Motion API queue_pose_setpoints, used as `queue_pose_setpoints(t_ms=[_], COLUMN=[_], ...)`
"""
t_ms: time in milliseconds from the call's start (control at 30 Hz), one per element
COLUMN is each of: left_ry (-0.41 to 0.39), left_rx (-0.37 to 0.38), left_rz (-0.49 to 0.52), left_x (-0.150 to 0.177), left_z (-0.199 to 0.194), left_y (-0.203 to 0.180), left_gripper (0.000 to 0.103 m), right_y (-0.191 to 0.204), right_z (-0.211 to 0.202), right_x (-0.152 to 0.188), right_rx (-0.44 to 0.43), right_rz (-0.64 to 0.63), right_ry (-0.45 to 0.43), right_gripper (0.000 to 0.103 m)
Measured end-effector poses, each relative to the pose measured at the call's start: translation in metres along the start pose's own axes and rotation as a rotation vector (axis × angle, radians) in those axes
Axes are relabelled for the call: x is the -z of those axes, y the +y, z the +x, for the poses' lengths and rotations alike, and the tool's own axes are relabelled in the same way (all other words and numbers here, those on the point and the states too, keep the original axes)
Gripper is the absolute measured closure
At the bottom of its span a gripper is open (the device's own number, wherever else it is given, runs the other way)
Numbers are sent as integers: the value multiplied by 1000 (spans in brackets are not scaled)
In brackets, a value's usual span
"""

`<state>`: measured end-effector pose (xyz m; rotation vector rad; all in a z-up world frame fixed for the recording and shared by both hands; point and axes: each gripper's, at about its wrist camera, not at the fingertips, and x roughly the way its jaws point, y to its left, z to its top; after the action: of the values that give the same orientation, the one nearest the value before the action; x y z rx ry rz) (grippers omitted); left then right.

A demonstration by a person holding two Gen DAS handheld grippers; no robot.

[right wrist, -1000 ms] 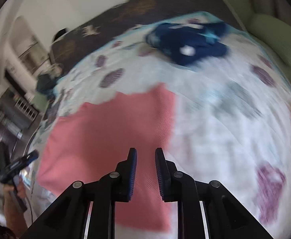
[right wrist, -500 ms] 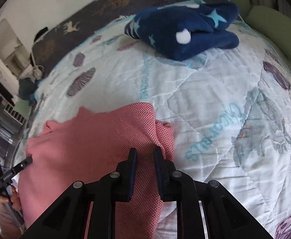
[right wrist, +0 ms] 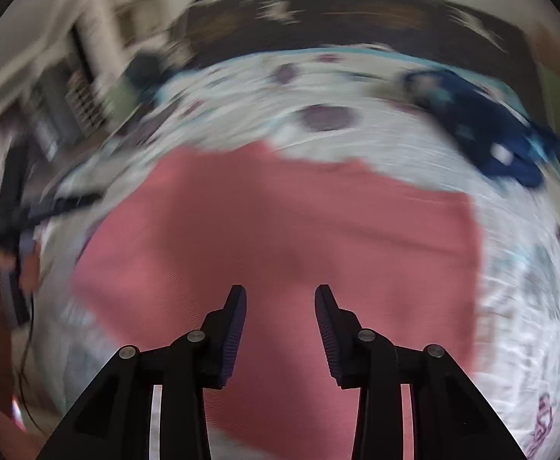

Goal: Fold small clothes

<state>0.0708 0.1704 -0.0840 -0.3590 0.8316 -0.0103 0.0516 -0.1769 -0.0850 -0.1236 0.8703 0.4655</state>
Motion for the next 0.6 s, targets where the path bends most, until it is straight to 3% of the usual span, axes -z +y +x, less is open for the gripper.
queue_pose_setpoints(t_ms=[167,367,500,600], left_ry=[-52,-67,-59,-47], left_rx=[9,-6,-1,9], left_rz=[-32,-41,-36,-51], left_x=[6,10,12,10], left_z=[-25,-44,-48,-45], left_y=[12,33,43,51], left_gripper=[38,35,35,35], right_y=[97,191,228,239], right_z=[19,33,53,74], right_x=[13,41,56,51], right_rx=[0,46,183,286], right_rz=[-266,-584,-725,-757], right_ry=[11,-76,-144,-190], right_gripper=[58,51,50,52])
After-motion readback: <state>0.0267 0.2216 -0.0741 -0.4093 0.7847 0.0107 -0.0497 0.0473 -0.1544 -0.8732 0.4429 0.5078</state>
